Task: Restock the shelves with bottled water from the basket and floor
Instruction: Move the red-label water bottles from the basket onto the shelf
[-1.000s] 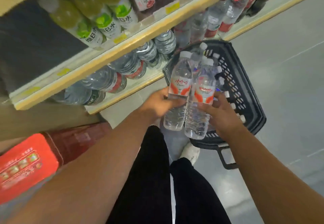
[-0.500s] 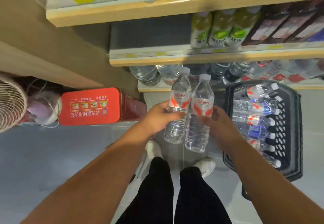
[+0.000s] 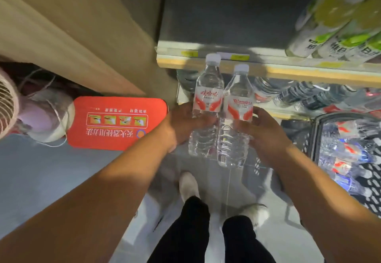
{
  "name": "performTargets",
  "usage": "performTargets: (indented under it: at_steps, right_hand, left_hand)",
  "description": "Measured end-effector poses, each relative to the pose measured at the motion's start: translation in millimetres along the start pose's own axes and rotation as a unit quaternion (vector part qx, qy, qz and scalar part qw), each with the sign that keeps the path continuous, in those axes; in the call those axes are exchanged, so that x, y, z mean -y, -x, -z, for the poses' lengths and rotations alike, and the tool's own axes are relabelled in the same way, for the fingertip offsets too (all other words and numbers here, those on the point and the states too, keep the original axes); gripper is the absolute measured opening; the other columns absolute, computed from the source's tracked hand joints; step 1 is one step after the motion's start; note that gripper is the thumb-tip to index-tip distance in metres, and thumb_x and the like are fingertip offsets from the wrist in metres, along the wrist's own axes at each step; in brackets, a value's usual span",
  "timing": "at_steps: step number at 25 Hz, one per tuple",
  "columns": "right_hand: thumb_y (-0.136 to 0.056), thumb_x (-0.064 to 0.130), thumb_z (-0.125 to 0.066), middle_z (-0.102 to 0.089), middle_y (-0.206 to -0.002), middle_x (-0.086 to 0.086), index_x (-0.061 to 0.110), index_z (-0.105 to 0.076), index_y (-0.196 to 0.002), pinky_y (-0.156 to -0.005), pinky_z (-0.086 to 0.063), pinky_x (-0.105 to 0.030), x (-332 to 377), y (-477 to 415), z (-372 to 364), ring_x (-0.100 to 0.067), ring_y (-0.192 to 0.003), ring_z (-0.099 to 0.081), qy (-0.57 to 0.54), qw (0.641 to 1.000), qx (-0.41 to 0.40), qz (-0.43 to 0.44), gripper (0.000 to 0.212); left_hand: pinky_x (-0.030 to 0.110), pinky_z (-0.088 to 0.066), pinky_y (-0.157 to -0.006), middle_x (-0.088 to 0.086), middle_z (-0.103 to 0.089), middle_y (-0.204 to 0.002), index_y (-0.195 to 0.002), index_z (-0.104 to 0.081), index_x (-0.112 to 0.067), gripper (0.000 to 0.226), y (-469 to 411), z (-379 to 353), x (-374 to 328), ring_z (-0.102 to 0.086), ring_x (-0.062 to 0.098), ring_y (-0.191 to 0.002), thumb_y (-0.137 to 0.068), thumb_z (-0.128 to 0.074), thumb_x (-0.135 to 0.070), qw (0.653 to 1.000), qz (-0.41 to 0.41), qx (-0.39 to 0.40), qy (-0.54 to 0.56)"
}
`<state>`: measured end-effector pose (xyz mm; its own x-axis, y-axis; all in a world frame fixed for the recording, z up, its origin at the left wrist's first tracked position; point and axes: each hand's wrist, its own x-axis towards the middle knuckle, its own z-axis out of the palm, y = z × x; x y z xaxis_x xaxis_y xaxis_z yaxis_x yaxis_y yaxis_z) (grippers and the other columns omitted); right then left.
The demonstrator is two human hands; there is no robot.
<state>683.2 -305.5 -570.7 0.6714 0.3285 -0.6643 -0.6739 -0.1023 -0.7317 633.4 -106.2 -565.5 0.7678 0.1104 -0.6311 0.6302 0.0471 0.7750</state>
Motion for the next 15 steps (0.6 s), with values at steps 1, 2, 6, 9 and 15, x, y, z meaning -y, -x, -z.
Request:
performTargets:
  at_steps: [1, 2, 6, 9, 15]
  right_hand:
    - [-0.06, 0.025, -0.087, -0.069, -0.111, -0.005, 0.016, -0.056, -0.124, -0.078, -0.052, -0.04, 0, -9, -6, -0.023, -0.094, -0.068, 0.001, 1.0, 0.005, 0.0, 0.072]
    - [-0.065, 0.021, -0.084, -0.068, -0.107, -0.004, 0.015, -0.056, -0.125, -0.075, -0.05, -0.037, 0, -16, -12, -0.02, -0.09, -0.067, 0.001, 1.0, 0.007, 0.003, 0.067]
    - [-0.073, 0.011, -0.079, -0.07, -0.104, -0.002, 0.016, -0.06, -0.113, -0.069, -0.043, -0.032, 5, -45, -23, -0.018, -0.086, -0.066, 0.017, 1.0, 0.013, 0.016, 0.045]
    - [-0.069, 0.02, -0.083, -0.073, -0.102, 0.004, 0.019, -0.065, -0.112, -0.076, -0.048, -0.032, 21, -66, -23, -0.011, -0.091, -0.068, 0.063, 0.996, 0.037, 0.044, 0.046]
    - [-0.076, 0.024, -0.08, -0.074, -0.1, 0.002, 0.021, -0.064, -0.116, -0.082, -0.051, -0.044, 69, -115, -24, -0.021, -0.091, -0.072, 0.125, 0.989, 0.038, 0.075, 0.043]
  left_hand:
    - [0.026, -0.056, -0.079, 0.008, -0.075, -0.097, -0.108, -0.068, -0.004, 0.023, -6, 9, 2, -0.072, 0.013, -0.087, -0.085, -0.072, -0.005, 1.0, -0.008, -0.001, 0.002]
    - [0.031, -0.057, -0.084, 0.011, -0.075, -0.102, -0.109, -0.069, -0.004, 0.024, -11, 17, 4, -0.072, 0.019, -0.093, -0.085, -0.072, -0.007, 1.0, -0.019, 0.004, 0.001]
    - [0.037, -0.054, -0.095, 0.009, -0.074, -0.109, -0.113, -0.07, -0.008, 0.03, -32, 42, 12, -0.07, 0.026, -0.105, -0.084, -0.075, -0.014, 0.999, -0.051, 0.012, 0.008]
    - [0.027, -0.056, -0.088, 0.002, -0.075, -0.108, -0.112, -0.07, -0.014, 0.029, -47, 46, 11, -0.07, 0.02, -0.103, -0.084, -0.075, -0.015, 0.998, -0.063, -0.009, 0.018]
    - [0.041, -0.053, -0.093, 0.003, -0.075, -0.106, -0.11, -0.071, -0.017, 0.035, -65, 52, -1, -0.071, 0.022, -0.101, -0.077, -0.077, -0.02, 0.992, -0.075, -0.085, 0.054]
